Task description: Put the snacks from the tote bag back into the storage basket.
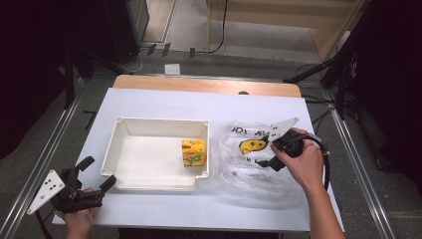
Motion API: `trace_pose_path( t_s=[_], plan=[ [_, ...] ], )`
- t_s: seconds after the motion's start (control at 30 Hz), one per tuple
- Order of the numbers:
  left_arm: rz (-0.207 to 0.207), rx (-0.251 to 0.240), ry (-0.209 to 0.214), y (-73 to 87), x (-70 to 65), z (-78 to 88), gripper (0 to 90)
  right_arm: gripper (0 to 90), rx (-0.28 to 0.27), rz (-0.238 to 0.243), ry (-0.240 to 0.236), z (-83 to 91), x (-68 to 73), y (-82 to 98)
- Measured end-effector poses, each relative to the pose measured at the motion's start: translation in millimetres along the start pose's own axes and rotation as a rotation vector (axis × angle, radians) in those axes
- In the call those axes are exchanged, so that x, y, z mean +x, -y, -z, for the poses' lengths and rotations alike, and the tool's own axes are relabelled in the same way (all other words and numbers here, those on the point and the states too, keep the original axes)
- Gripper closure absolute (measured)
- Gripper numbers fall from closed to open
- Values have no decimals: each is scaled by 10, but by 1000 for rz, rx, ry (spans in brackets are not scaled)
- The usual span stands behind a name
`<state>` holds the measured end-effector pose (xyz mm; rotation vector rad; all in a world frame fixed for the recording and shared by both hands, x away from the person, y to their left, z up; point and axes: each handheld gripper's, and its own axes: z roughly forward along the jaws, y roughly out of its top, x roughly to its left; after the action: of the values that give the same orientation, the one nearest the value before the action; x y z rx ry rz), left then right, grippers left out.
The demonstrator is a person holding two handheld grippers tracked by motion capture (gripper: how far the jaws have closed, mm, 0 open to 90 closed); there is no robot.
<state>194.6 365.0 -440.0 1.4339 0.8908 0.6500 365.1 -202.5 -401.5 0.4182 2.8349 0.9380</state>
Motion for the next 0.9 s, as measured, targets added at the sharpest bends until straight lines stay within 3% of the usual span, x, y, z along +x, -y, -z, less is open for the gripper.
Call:
trace_pose_path(
  t_s=[0.9],
  plan=[
    [-4,5,-2,1,-3,3,0,138,-64,-90,36,147,144,588]
  ],
)
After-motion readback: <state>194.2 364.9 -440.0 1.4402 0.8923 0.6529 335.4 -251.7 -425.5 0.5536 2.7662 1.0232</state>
